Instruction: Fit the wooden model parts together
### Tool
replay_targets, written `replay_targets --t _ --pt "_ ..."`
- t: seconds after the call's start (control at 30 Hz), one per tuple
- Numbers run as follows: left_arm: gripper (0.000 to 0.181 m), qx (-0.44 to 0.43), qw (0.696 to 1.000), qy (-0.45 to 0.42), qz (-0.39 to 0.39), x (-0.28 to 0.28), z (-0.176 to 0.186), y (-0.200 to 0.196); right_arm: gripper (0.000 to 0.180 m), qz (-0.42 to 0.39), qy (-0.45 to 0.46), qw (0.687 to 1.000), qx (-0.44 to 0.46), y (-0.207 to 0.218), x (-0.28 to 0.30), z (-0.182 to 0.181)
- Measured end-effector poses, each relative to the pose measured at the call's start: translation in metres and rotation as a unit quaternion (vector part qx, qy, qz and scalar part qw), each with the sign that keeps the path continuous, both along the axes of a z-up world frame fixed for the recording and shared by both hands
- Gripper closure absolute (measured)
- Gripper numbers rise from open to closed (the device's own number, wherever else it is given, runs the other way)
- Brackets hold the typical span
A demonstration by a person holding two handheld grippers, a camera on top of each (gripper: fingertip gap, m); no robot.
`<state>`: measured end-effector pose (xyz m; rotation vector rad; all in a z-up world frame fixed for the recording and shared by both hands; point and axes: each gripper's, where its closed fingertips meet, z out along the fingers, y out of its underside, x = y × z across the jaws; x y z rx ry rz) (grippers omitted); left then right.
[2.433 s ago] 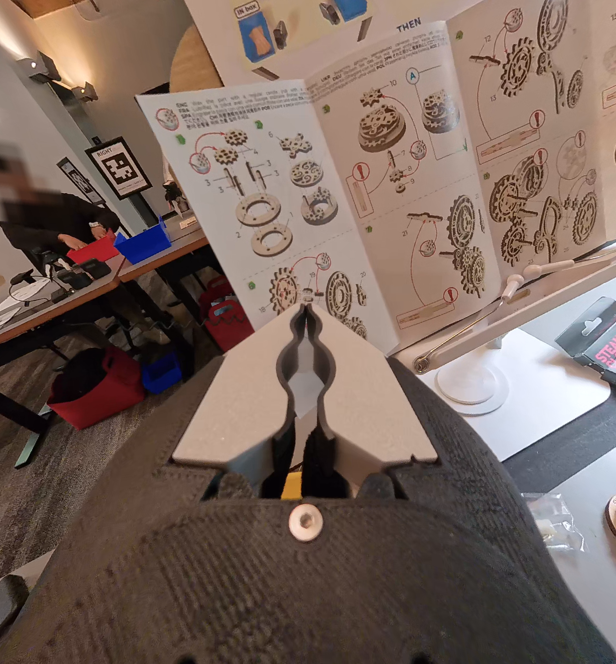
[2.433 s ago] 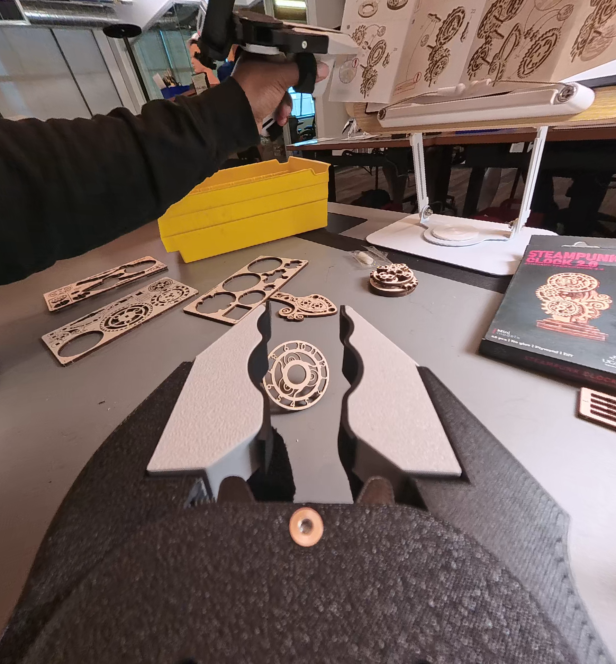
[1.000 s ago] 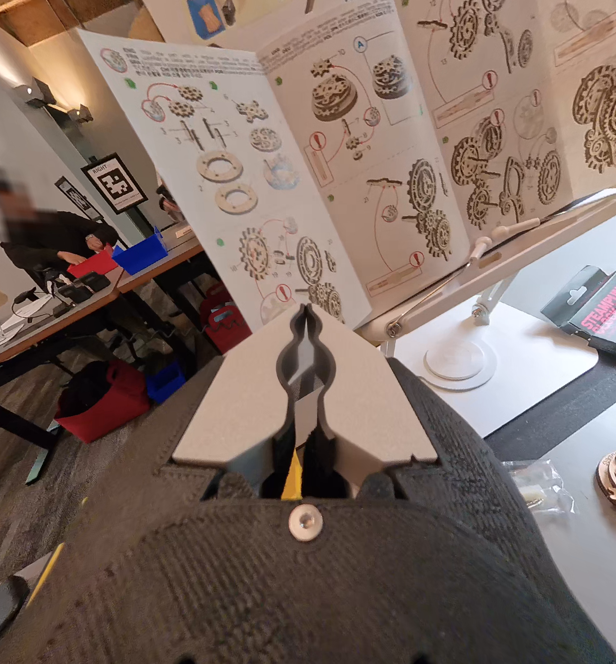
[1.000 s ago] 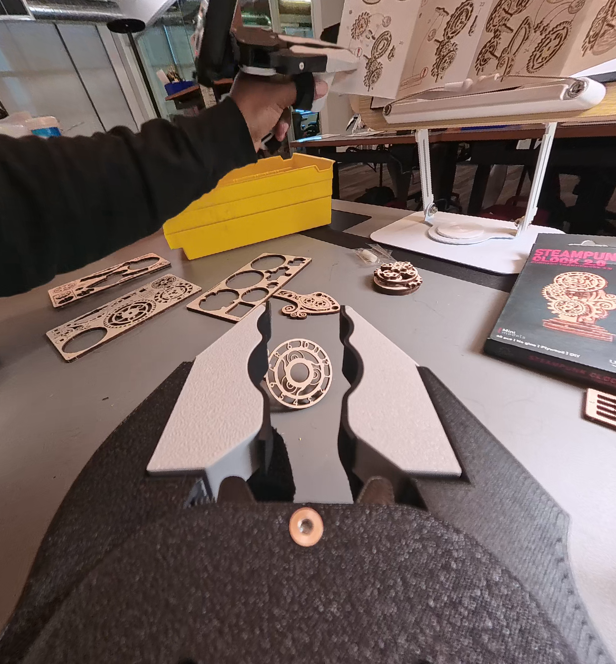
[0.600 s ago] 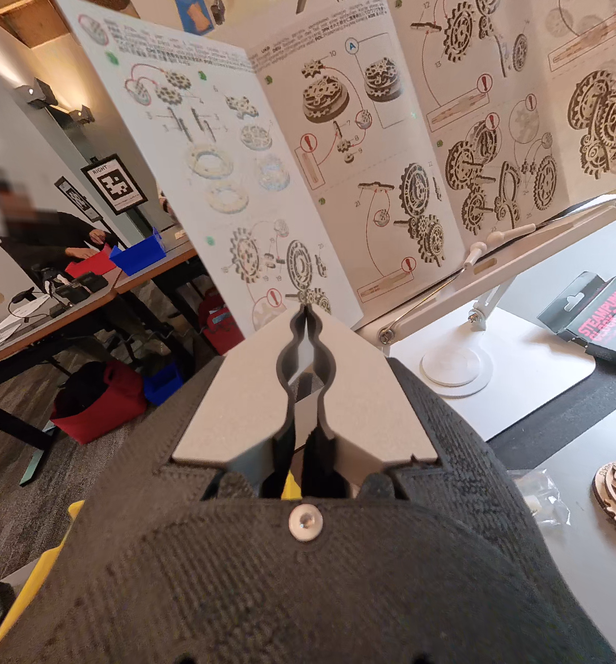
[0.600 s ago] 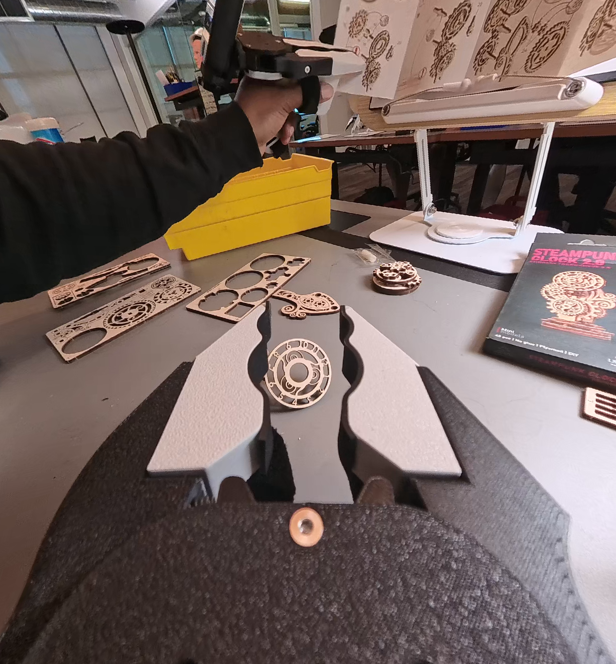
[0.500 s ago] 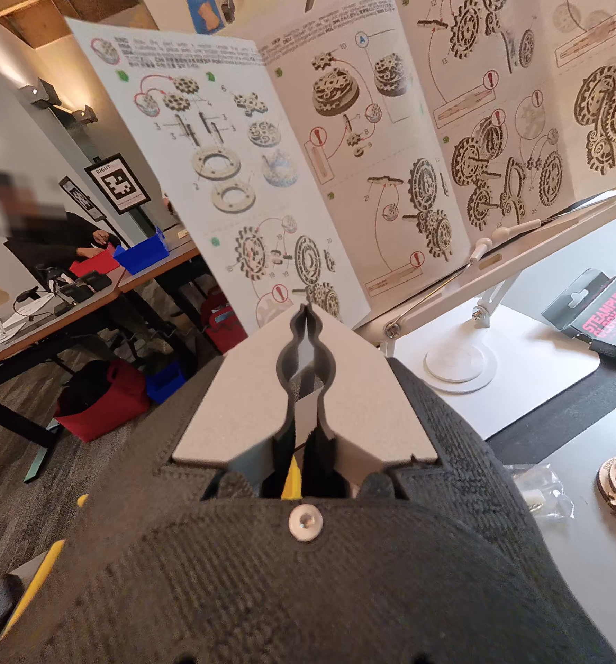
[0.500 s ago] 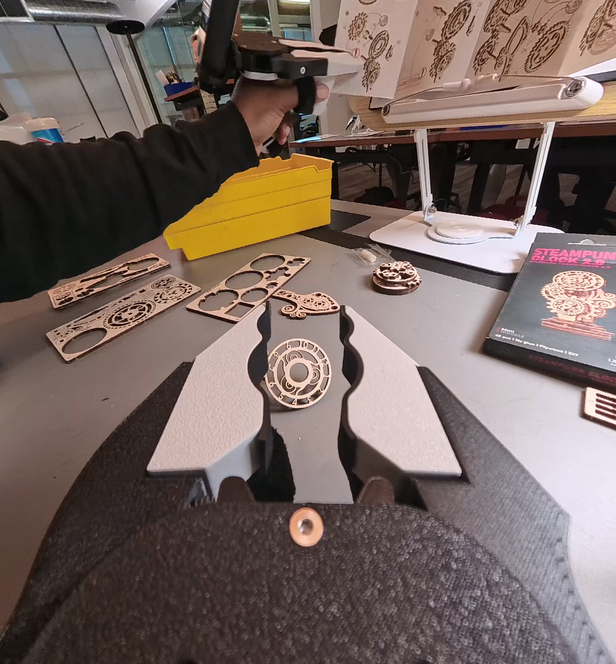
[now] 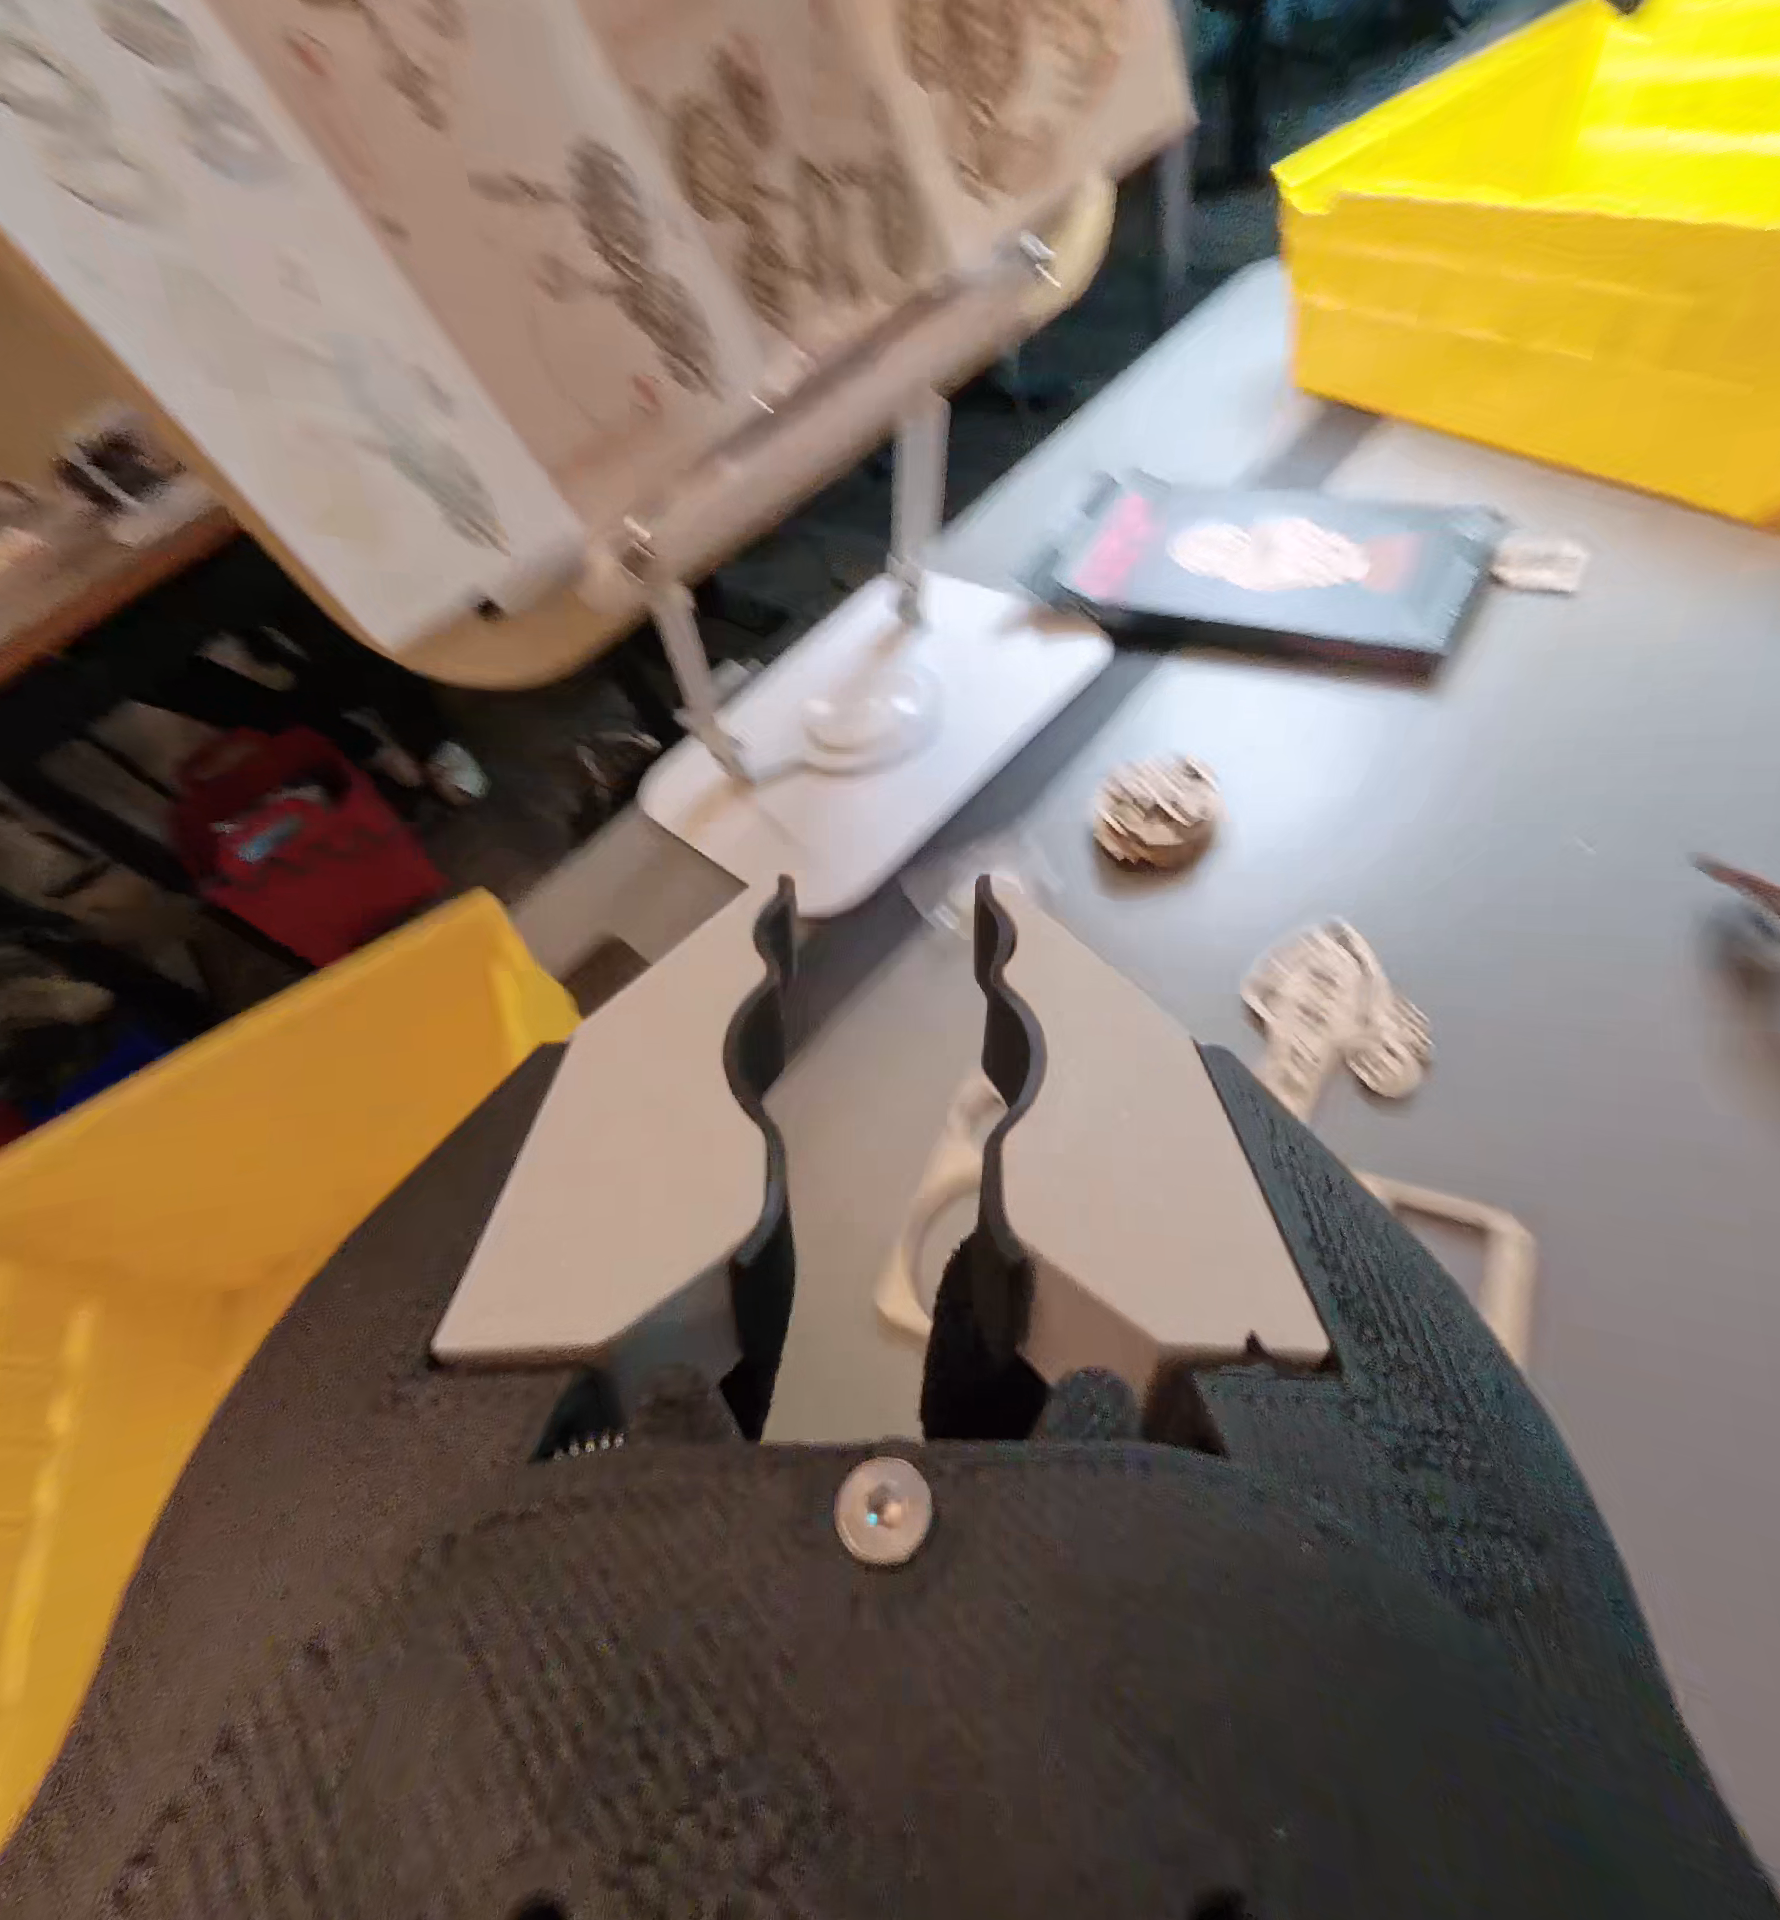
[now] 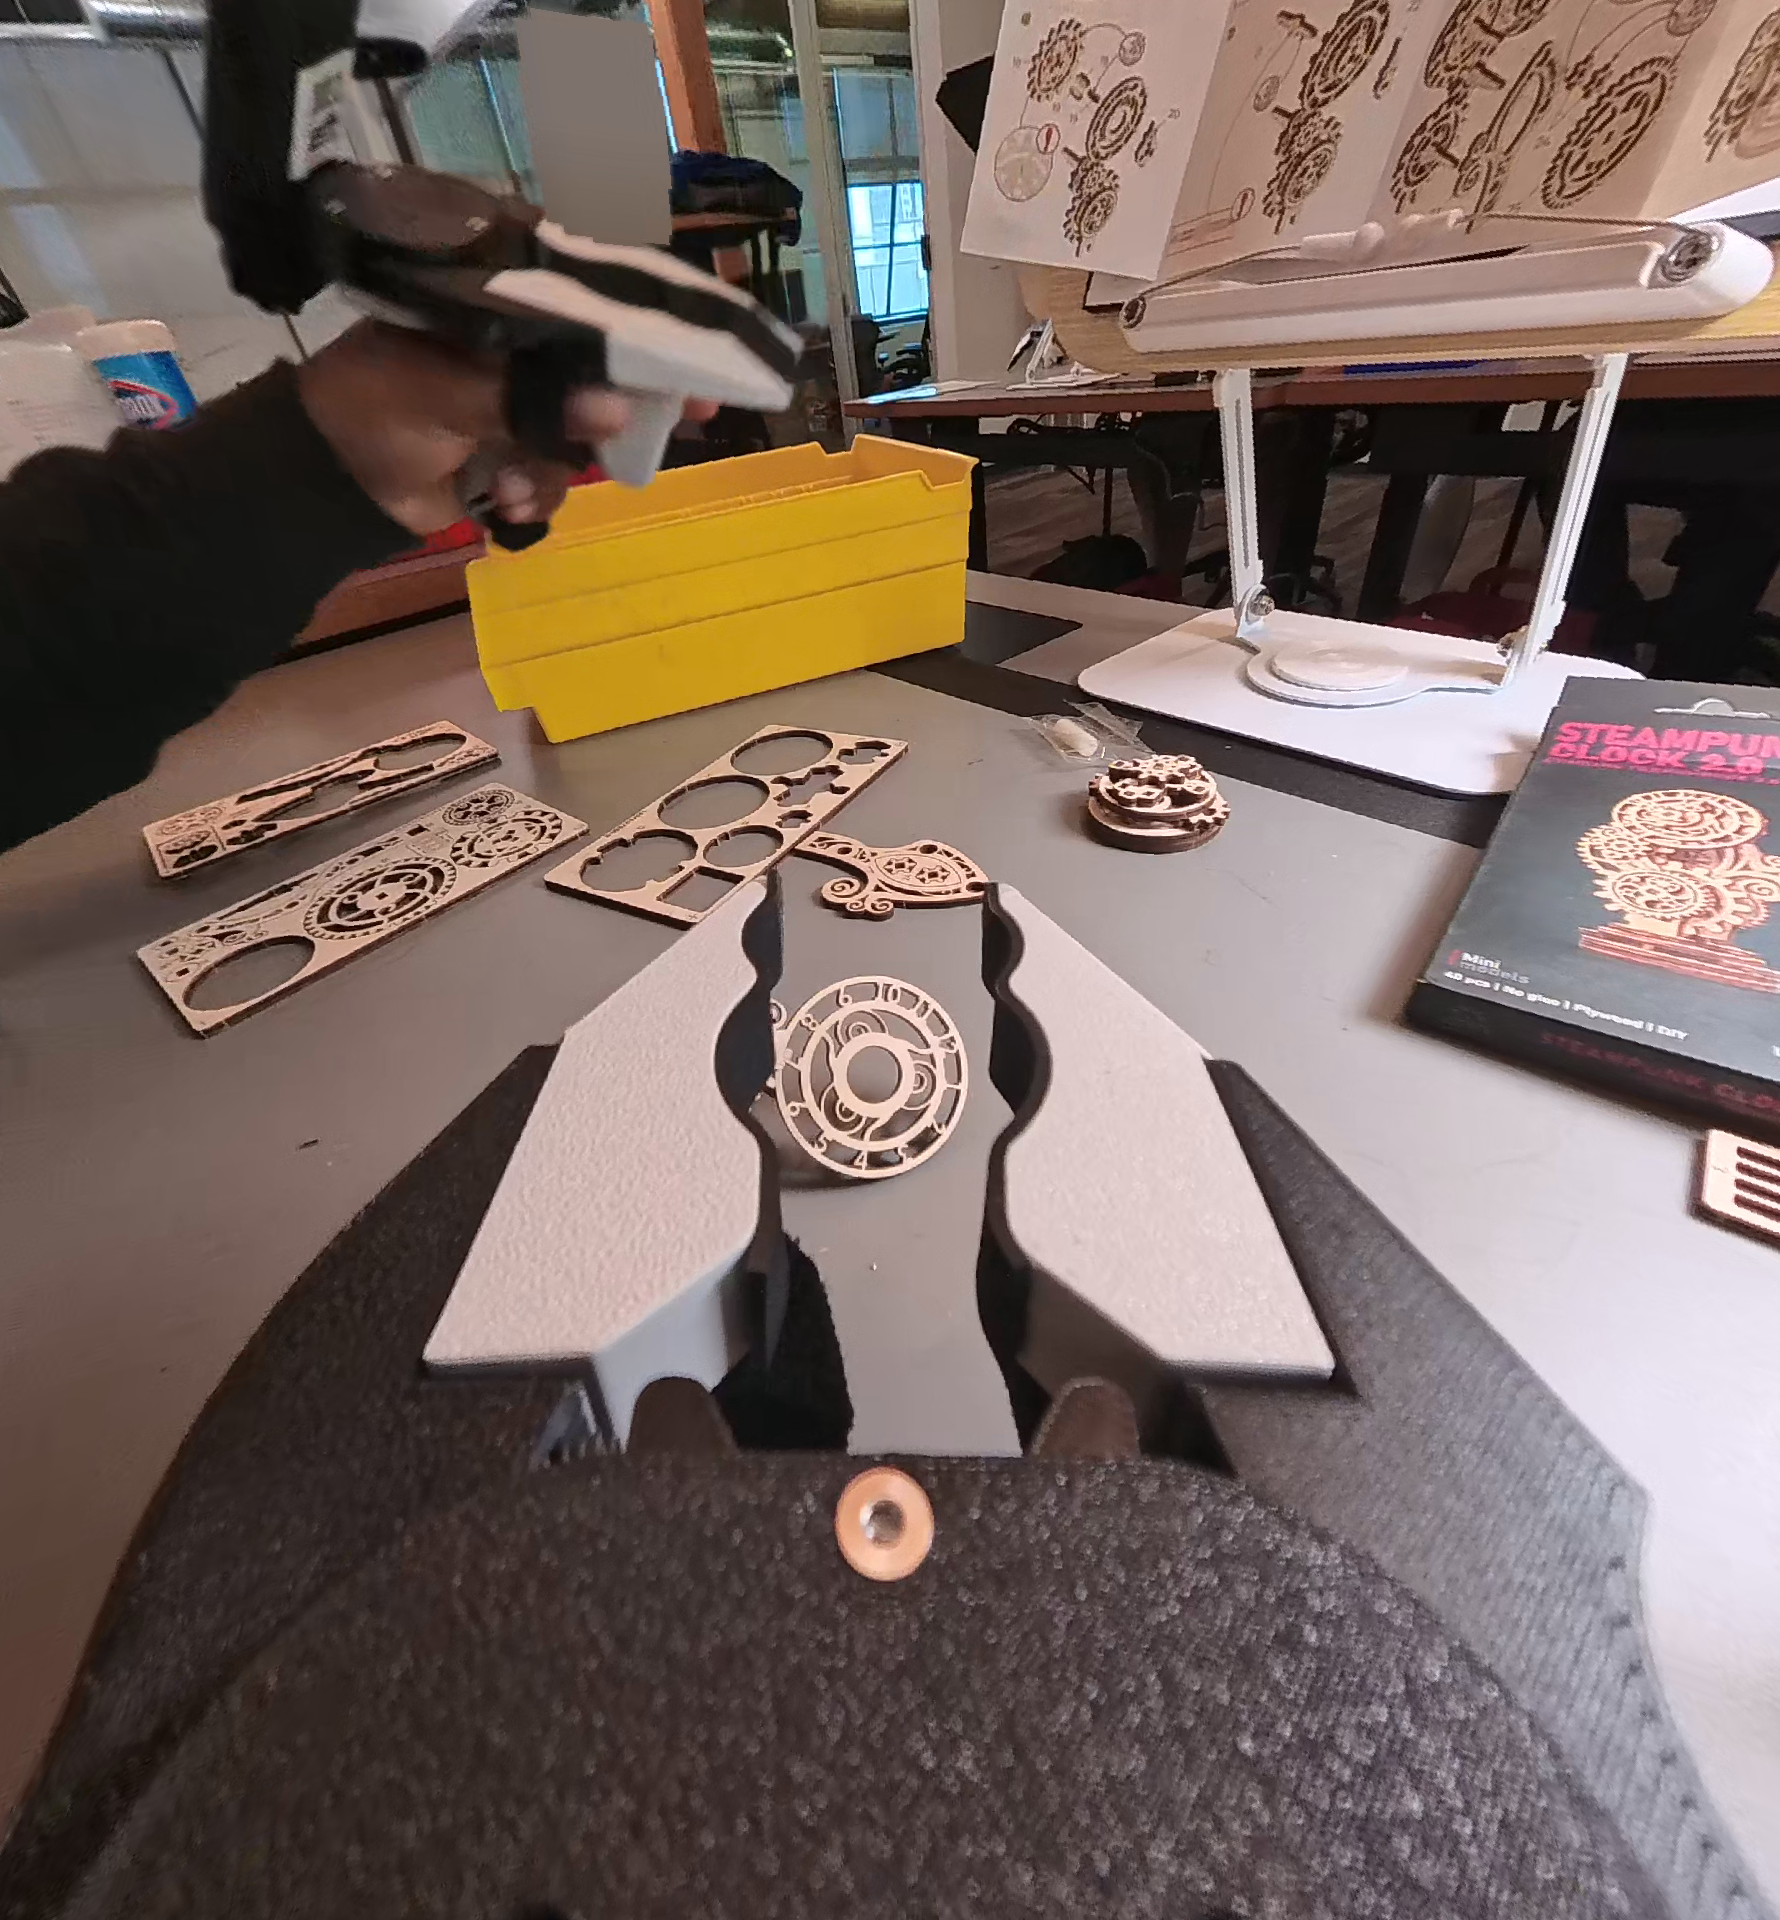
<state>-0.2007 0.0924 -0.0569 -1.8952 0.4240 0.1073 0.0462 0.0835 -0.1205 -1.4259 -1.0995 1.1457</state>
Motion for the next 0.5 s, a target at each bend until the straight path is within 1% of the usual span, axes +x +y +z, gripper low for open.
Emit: replay_targets --t 0.1,0.2,0.27,0.37,0.5 --pt "0.146 -0.084 0.995 -0.028 -0.049 0.029 -0.038 -0.049 0.144 -0.002 0.002 1.000 -0.002 0.001 0.001 0.000" --pt "0.138 -0.176 0.976 -0.081 -0.100 0.067 -0.082 -0.095 0.143 -0.003 0.002 1.000 -0.004 0.002 0.001 0.000" --pt "0.134 -0.222 0.967 -0.064 -0.110 0.079 -0.111 -0.115 0.144 -0.004 0.002 1.000 -0.006 0.003 0.001 0.000" --pt "0.136 -0.259 0.960 -0.006 -0.111 0.083 -0.143 -0.128 0.144 -0.007 0.001 1.000 -0.002 0.004 0.001 0.000" --pt "0.153 -0.276 0.952 0.015 -0.131 0.089 -0.154 -0.128 0.144 -0.017 -0.010 1.000 0.017 0.005 0.002 -0.001"
